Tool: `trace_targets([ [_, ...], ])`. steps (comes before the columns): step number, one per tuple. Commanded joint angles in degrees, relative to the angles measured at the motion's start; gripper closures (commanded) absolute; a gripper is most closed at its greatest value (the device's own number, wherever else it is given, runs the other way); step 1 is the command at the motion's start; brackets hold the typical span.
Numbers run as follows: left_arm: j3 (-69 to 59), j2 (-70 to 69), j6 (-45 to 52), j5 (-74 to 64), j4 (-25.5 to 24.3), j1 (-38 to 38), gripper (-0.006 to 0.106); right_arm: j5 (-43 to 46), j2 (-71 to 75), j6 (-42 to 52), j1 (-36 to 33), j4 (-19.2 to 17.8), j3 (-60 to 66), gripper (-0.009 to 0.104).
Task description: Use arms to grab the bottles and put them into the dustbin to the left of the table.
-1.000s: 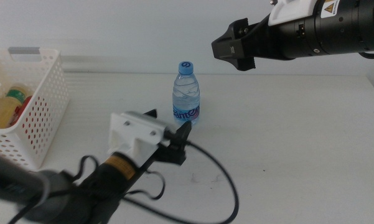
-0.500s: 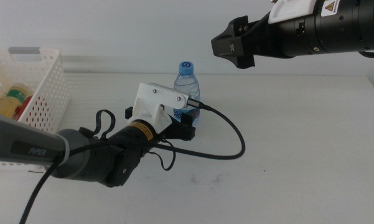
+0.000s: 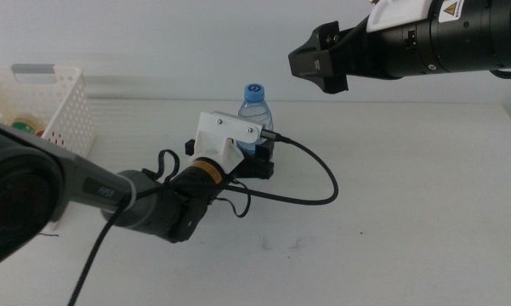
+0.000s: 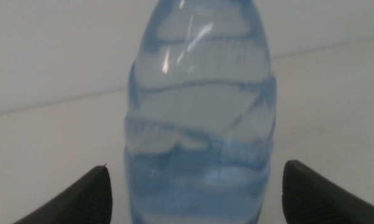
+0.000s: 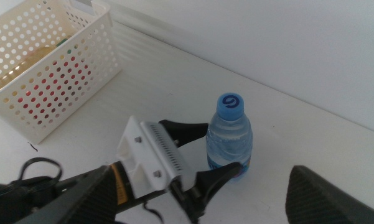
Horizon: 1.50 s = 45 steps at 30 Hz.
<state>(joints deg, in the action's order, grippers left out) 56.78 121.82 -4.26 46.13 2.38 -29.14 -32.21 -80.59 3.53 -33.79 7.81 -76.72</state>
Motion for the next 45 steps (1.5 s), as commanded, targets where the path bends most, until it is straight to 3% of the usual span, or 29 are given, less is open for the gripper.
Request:
trace_targets([
  [1, 2.35, 1.39, -0.53, 1.28, -0.44, 0.10, 0.007, 0.59, 0.32, 0.13, 0.08, -0.21, 0.40, 0.014],
  [7, 9.66, 6.74, -0.53, 0.47, 0.67, 0.00, 0.007, 0.59, 0.32, 0.13, 0.08, -0.21, 0.40, 0.014],
  [10, 12.58, 8.45, 0.04, -3.36, 4.30, 0.00, 0.012, 0.59, 0.32, 0.13, 0.08, -0.21, 0.40, 0.014],
  [12, 12.74, 7.55, 3.04, -6.60, 7.29, 0.00, 0.026, 0.59, 0.32, 0.13, 0.08, -0.21, 0.40, 0.014],
  [14, 12.12, 4.48, 4.26, -13.17, 8.73, 0.00, 0.050, 0.59, 0.32, 0.13, 0.08, -0.21, 0.40, 0.014],
  [16, 11.69, -0.52, 4.26, -25.83, 11.24, 0.00, 0.077, 0.59, 0.32, 0.13, 0.08, -0.21, 0.40, 0.014],
  [18, 11.69, -7.33, 4.26, -47.68, 16.87, 0.93, 0.102, 0.59, 0.32, 0.13, 0.08, -0.21, 0.40, 0.014],
  [22, 11.69, -18.50, 0.49, -76.08, 15.75, 5.72, 0.102, 0.59, 0.32, 0.13, 0.08, -0.21, 0.40, 0.014],
  [26, 14.30, -25.14, 0.68, -88.13, 7.26, 11.64, 0.102, 0.59, 0.32, 0.13, 0.08, -0.21, 0.40, 0.014],
  [32, 34.77, -26.60, 4.58, -113.95, -3.30, 22.48, 0.102, 0.59, 0.32, 0.13, 0.08, -0.21, 0.40, 0.014],
  [37, 43.20, -22.95, 9.89, -116.10, -6.93, 31.39, 0.102, 0.59, 0.32, 0.13, 0.08, -0.21, 0.40, 0.014],
  [42, 43.34, -16.64, 9.90, -114.99, -6.49, 38.20, 0.101, 0.59, 0.32, 0.13, 0.08, -0.21, 0.40, 0.014],
  [45, 43.34, -12.73, 10.32, -114.21, -5.78, 40.09, 0.094, 0.59, 0.32, 0.13, 0.08, -0.21, 0.40, 0.014],
])
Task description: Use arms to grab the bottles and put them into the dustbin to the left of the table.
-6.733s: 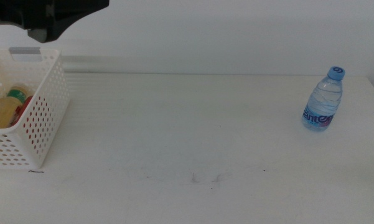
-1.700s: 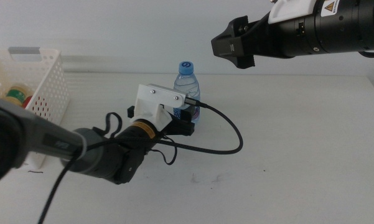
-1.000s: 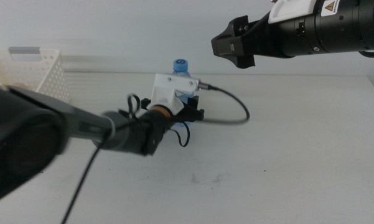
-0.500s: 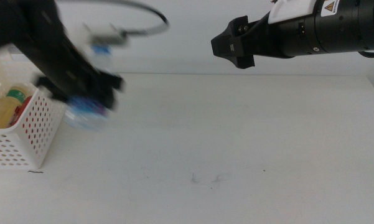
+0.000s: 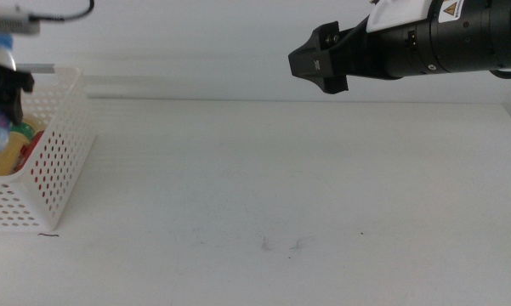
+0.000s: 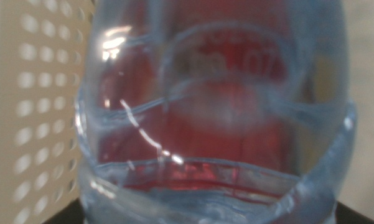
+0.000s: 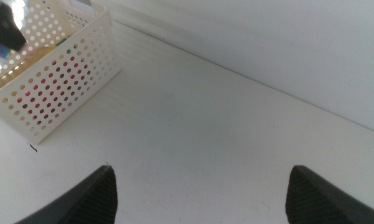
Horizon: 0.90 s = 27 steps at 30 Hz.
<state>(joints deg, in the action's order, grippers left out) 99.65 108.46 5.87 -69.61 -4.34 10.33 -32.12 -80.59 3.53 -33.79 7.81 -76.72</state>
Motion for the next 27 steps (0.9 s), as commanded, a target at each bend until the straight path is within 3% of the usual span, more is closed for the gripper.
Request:
trace_targets([
  [1, 0.47, 1.81, 0.40, 2.36, 1.18, 0.94, 0.088, 0.50, 0.32, 0.13, 0.08, -0.21, 0.40, 0.014],
  [5, 0.47, 5.07, 2.75, 4.25, 1.48, 1.66, 0.054, 0.50, 0.32, 0.13, 0.08, -0.21, 0.40, 0.014],
  [9, 0.47, 6.32, 4.20, 5.29, 1.21, 1.66, 0.006, 0.50, 0.32, 0.13, 0.08, -0.21, 0.40, 0.014],
  [14, -0.81, 2.43, 3.11, 8.56, 5.84, 1.09, 0.007, 0.50, 0.32, 0.13, 0.08, -0.21, 0.40, 0.014],
  [17, -5.38, -4.11, 2.87, 11.57, 5.57, -1.02, 0.007, 0.50, 0.32, 0.13, 0.08, -0.21, 0.40, 0.014],
  [27, -33.19, -43.06, 1.64, 32.50, 6.45, -15.21, 0.007, 0.50, 0.32, 0.13, 0.08, -0.21, 0.40, 0.014],
])
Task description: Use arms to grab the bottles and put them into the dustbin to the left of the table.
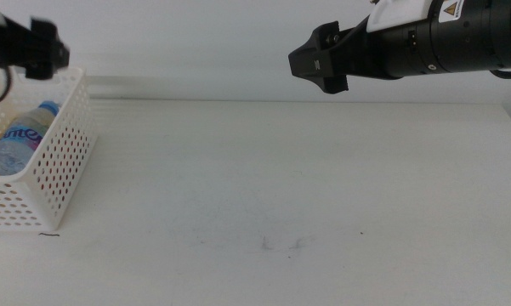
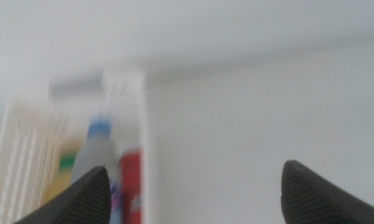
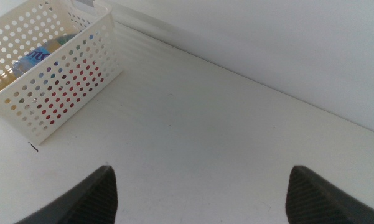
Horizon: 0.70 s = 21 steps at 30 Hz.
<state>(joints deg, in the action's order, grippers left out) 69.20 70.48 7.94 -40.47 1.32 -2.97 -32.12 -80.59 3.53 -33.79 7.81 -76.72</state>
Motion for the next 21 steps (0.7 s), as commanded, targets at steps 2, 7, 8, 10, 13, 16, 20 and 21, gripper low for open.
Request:
trace_targets([
  [2, -5.57, -11.49, -0.30, 4.52, 0.63, -4.62, 0.007, 0.50, 0.32, 0.13, 0.08, -0.21, 0.40, 0.014],
  [7, -10.86, -22.56, -0.30, 5.13, 1.90, -7.33, 0.007, 0.50, 0.32, 0.13, 0.08, -0.21, 0.40, 0.014],
  [8, -11.59, -23.68, -0.43, 5.25, 2.38, -7.33, 0.007, 0.50, 0.32, 0.13, 0.08, -0.21, 0.40, 0.014],
  [10, -12.58, -25.54, -0.97, 5.26, 3.02, -7.33, 0.007, 0.50, 0.32, 0.13, 0.08, -0.21, 0.40, 0.014],
  [13, -12.96, -27.37, -1.46, 4.64, 3.90, -7.33, 0.007, 0.50, 0.32, 0.13, 0.08, -0.21, 0.40, 0.014],
  [16, -13.06, -28.19, -1.60, 5.12, 4.15, -7.33, 0.007, 0.50, 0.32, 0.13, 0.08, -0.21, 0.40, 0.014],
  [20, -13.06, -28.53, -1.60, 5.54, 4.15, -7.33, 0.007, 0.50, 0.32, 0.13, 0.08, -0.21, 0.40, 0.014],
  [21, -13.06, -28.53, -1.60, 5.54, 4.15, -7.33, 0.007, 0.50, 0.32, 0.13, 0.08, -0.21, 0.40, 0.014],
])
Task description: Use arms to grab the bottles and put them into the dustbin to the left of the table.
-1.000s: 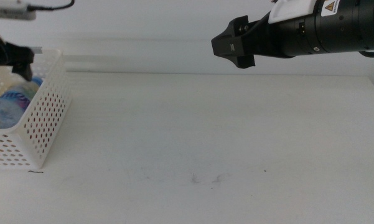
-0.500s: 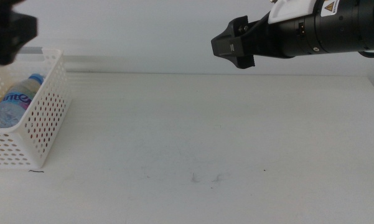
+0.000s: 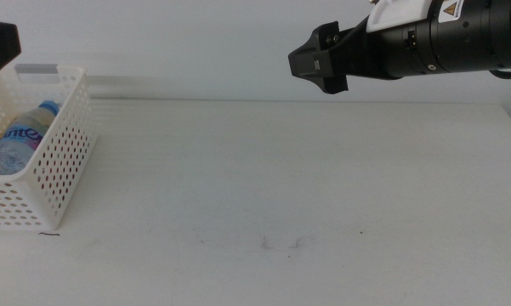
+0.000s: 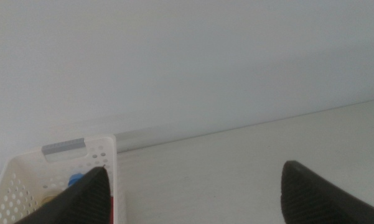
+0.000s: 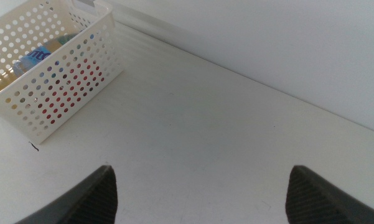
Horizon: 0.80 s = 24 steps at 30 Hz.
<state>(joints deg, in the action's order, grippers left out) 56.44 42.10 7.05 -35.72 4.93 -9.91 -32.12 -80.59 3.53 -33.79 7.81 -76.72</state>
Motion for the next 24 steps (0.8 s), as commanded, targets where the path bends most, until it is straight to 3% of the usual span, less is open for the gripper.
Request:
trace_targets([
  [1, -0.30, -0.14, -0.49, 0.79, 0.43, -0.39, 0.007, 0.50, 0.32, 0.13, 0.08, -0.21, 0.40, 0.014],
  [5, -0.30, -0.14, -0.49, 0.79, 0.43, -0.39, 0.007, 4.31, 2.24, 0.13, 0.66, -0.31, 3.21, 0.014],
  [9, -2.20, -1.00, -0.49, 1.31, 0.01, -0.39, 0.007, 19.24, 7.66, 0.13, 0.69, -0.88, 12.27, 0.014],
  [13, -11.91, -5.36, -0.49, 10.21, 7.01, 0.57, 0.007, 34.10, 15.24, 0.13, 2.05, -1.18, 25.05, 0.014],
  [15, -19.17, -8.87, -0.49, 15.45, 9.36, 2.10, 0.007, 33.06, 20.19, 0.13, 3.78, -1.55, 31.61, 0.014],
  [19, -30.78, -15.44, -0.49, 19.42, 6.91, 5.88, 0.007, 32.68, 33.25, -0.11, 11.43, -5.97, 43.14, 0.014],
  [24, -42.52, -24.67, -0.49, 19.95, 6.01, 8.84, 0.007, 29.88, 49.11, -0.11, 24.25, -7.24, 55.04, 0.014],
])
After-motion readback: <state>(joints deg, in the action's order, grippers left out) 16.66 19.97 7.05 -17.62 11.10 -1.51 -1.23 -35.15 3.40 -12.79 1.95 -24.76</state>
